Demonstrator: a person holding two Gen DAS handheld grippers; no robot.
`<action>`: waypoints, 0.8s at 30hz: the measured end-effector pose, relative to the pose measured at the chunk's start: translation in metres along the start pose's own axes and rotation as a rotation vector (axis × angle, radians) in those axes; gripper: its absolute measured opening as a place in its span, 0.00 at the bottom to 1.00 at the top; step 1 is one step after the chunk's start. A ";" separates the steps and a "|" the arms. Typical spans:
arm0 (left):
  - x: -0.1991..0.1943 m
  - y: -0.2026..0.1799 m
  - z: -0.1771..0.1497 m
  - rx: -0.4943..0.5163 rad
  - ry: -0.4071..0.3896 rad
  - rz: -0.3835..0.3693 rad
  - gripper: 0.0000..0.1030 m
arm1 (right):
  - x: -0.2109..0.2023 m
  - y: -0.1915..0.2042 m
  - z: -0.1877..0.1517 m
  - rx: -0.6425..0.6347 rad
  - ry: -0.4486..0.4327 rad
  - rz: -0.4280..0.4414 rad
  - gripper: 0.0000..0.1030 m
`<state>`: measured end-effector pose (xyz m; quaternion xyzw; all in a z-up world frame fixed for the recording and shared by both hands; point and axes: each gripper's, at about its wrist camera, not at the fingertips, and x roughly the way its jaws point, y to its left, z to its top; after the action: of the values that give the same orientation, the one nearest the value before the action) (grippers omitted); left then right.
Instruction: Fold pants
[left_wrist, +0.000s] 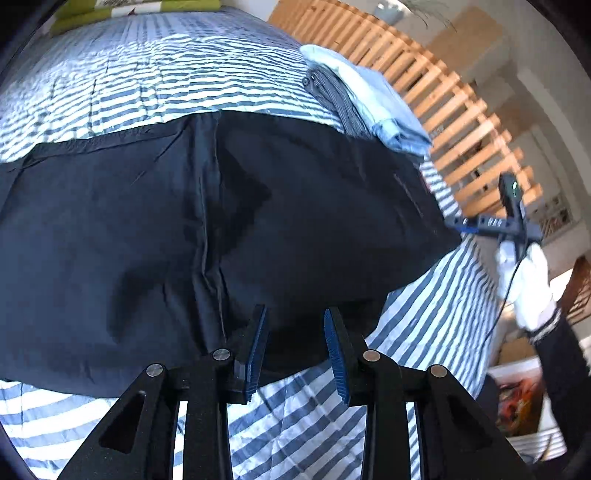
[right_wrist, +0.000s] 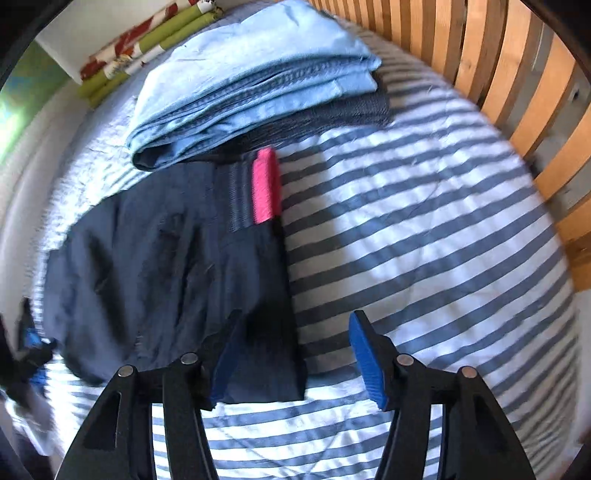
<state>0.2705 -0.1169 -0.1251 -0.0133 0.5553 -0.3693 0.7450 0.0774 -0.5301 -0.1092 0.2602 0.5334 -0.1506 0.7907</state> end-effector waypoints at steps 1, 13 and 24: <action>0.005 -0.001 -0.001 0.005 0.013 0.008 0.33 | 0.000 0.001 -0.001 -0.002 -0.008 0.029 0.53; 0.005 0.004 -0.022 -0.021 0.043 -0.001 0.33 | -0.007 0.074 0.028 -0.233 -0.194 -0.230 0.04; 0.028 -0.012 -0.047 -0.054 0.075 -0.091 0.42 | -0.037 0.055 -0.007 -0.142 -0.184 -0.186 0.60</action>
<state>0.2278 -0.1230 -0.1608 -0.0451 0.5914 -0.3880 0.7055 0.0861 -0.4822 -0.0636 0.1383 0.4895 -0.2083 0.8354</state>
